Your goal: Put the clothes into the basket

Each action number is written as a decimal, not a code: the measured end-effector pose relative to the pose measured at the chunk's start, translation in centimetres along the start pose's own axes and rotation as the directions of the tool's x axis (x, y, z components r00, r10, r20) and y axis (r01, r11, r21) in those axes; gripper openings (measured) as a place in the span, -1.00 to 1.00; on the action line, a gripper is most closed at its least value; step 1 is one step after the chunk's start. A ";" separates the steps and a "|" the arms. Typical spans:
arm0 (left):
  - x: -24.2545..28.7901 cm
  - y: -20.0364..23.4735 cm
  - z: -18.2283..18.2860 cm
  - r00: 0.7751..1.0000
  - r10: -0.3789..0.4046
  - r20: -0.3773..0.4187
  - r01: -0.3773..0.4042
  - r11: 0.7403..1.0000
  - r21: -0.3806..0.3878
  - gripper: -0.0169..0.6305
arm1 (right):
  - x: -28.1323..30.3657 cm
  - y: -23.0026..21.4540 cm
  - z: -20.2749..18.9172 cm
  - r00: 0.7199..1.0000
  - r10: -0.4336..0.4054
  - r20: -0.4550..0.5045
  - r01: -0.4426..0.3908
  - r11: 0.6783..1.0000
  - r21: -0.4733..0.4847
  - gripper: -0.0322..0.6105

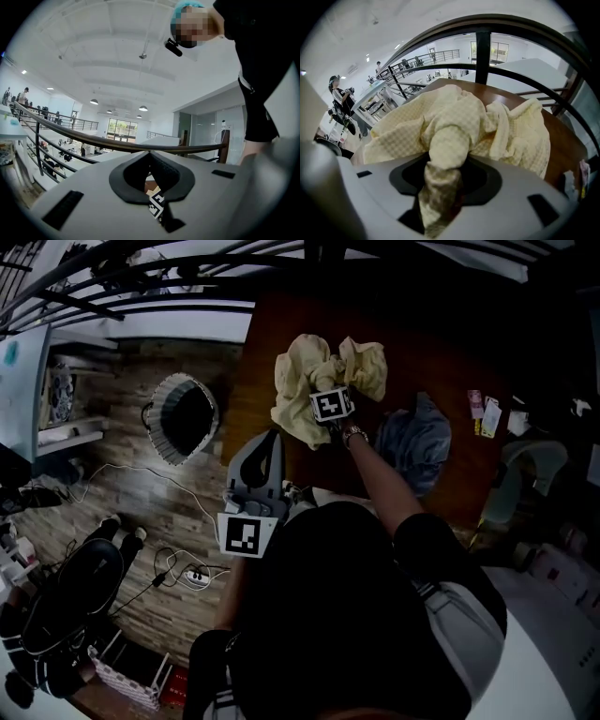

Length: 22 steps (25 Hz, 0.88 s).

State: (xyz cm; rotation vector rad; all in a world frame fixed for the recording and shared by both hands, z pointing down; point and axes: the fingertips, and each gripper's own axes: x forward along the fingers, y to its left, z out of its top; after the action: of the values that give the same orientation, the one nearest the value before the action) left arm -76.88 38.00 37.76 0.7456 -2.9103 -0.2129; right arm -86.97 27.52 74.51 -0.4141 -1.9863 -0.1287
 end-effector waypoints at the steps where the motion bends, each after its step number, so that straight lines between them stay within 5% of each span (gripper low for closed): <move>1: -0.1 0.0 0.0 1.000 -0.001 0.003 0.001 1.000 0.000 -0.91 | 0.1 0.3 0.1 1.000 0.002 0.006 -0.002 1.000 -0.007 -0.30; 22: -7.7 -0.5 -0.7 0.999 0.008 0.034 -0.008 1.000 -0.018 -0.91 | -5.1 2.7 -6.2 1.000 0.007 0.017 -0.008 0.999 0.047 -0.46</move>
State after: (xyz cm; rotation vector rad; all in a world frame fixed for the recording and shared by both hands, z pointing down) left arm -69.84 41.20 37.67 0.7345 -2.9390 -0.2537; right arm -78.74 27.21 72.44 -0.3934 -2.0001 -0.0736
